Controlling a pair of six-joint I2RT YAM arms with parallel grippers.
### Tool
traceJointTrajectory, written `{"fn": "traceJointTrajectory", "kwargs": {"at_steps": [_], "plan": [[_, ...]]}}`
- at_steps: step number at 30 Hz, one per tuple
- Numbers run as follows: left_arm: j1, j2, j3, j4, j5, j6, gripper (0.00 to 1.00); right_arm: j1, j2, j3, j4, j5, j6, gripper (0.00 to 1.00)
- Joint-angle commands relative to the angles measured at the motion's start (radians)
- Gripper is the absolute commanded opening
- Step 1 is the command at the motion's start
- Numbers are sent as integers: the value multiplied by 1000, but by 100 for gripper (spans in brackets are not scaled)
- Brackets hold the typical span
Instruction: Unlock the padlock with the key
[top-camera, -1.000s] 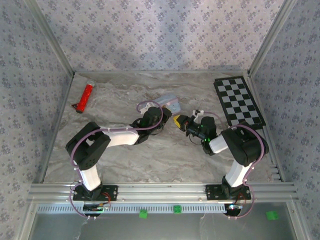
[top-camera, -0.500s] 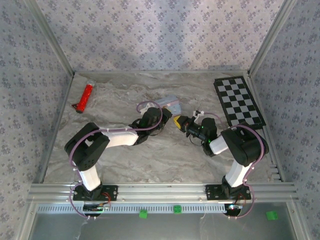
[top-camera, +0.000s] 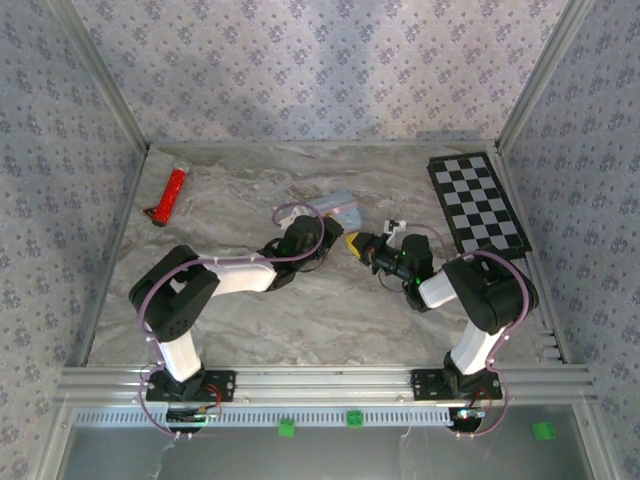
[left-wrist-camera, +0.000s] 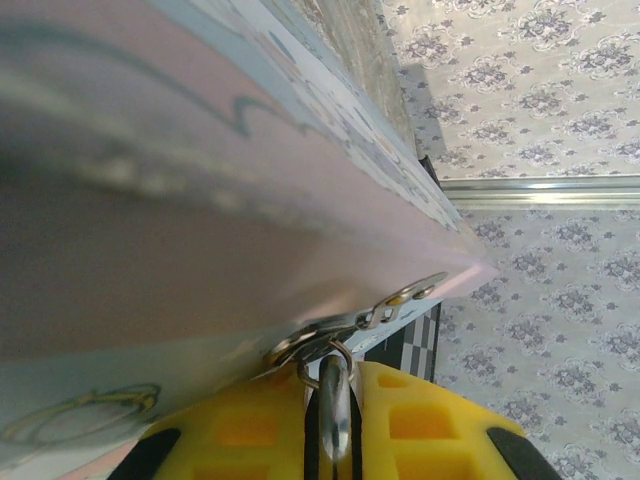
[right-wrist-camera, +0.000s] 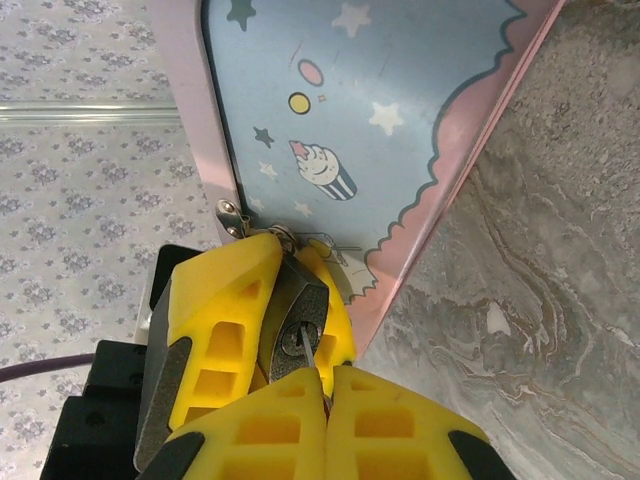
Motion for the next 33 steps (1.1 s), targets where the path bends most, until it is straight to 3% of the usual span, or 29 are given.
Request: {"fn": "traceJointTrajectory", "kwargs": {"at_steps": [1, 7, 16, 22, 29, 33], "plan": [[-120, -59, 26, 86, 334, 5, 2, 30, -41, 78, 3, -23, -55, 0], [-121, -61, 29, 75, 360, 58, 2, -58, -38, 82, 29, -89, -7, 0], [-121, -36, 37, 68, 412, 108, 1, -70, -10, 91, 66, -119, -3, 0], [-128, -7, 77, 57, 442, 119, 1, -9, -46, 115, 2, -110, -58, 0], [-134, -13, 64, 60, 460, 116, 1, -120, -35, 83, 50, -135, -74, 0], [-135, -12, 75, 88, 473, 108, 0, -110, 14, 99, 103, -141, -47, 0]]}}
